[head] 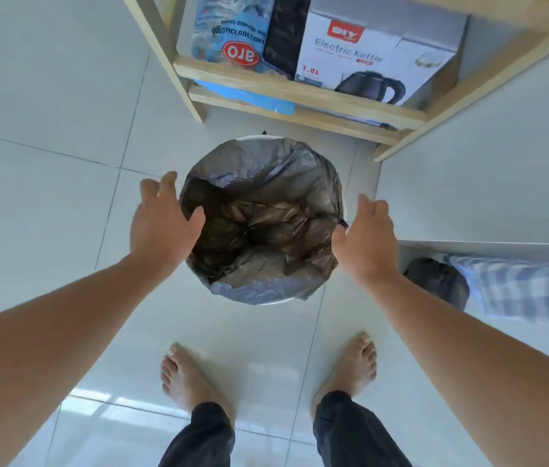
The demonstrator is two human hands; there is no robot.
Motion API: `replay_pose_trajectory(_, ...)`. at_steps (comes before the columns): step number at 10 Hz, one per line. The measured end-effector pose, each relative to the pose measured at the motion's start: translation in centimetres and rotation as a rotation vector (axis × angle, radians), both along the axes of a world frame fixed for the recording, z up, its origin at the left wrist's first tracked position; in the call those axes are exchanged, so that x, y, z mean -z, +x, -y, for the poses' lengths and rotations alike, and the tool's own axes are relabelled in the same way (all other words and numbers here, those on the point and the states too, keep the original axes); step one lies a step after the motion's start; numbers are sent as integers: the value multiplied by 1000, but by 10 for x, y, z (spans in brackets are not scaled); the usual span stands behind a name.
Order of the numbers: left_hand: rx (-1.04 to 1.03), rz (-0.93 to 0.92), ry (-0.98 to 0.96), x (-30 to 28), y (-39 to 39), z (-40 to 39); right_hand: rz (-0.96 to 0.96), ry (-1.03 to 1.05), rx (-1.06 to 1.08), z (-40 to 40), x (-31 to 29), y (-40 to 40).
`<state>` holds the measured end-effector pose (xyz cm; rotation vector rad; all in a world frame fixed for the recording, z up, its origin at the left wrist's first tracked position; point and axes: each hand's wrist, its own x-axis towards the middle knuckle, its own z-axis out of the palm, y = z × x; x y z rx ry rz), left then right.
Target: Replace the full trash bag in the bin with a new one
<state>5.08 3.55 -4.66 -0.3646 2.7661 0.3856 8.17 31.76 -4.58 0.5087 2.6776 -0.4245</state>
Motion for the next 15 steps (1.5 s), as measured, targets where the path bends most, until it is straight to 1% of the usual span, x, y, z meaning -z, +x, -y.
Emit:
replay_pose_trajectory(1,-98,185,109,12,2,0,202,-225,228,-13,9,-7)
replay_pose_trajectory(2,-116,184,135,12,-2,-17,160,-199,275,-21,7,-14)
replay_pose_trajectory(3,-112,196,147,12,-20,-47,141,-221,326,-47,7,-26)
replay_pose_trajectory(4,-128,223,206,12,-43,-73,210,-143,233,-66,-9,-32)
replay_pose_trajectory(5,-212,282,287,8,-53,-89,261,-146,248,-77,-9,-22)
replay_pose_trajectory(6,-165,162,70,-3,-49,-107,59,-381,535,-92,3,14)
replay_pose_trajectory(7,-128,-89,143,-17,-40,-123,94,-329,430,-98,-12,41)
replay_pose_trajectory(8,161,-172,427,-27,-22,-162,176,-303,452,-121,-13,82)
replay_pose_trajectory(9,424,-89,645,-30,9,-210,271,-177,400,-148,-5,110)
replay_pose_trajectory(10,427,23,769,-21,34,-246,234,-68,303,-161,-2,121)
replay_pose_trajectory(11,508,197,720,3,60,-285,293,27,179,-178,12,129)
replay_pose_trajectory(12,598,431,551,36,74,-308,400,39,74,-189,29,132)
replay_pose_trajectory(13,677,645,439,86,97,-330,514,64,-18,-194,58,139)
replay_pose_trajectory(14,642,680,594,105,116,-349,527,84,-9,-189,82,149)
replay_pose_trajectory(15,488,673,666,115,124,-351,387,56,63,-185,94,154)
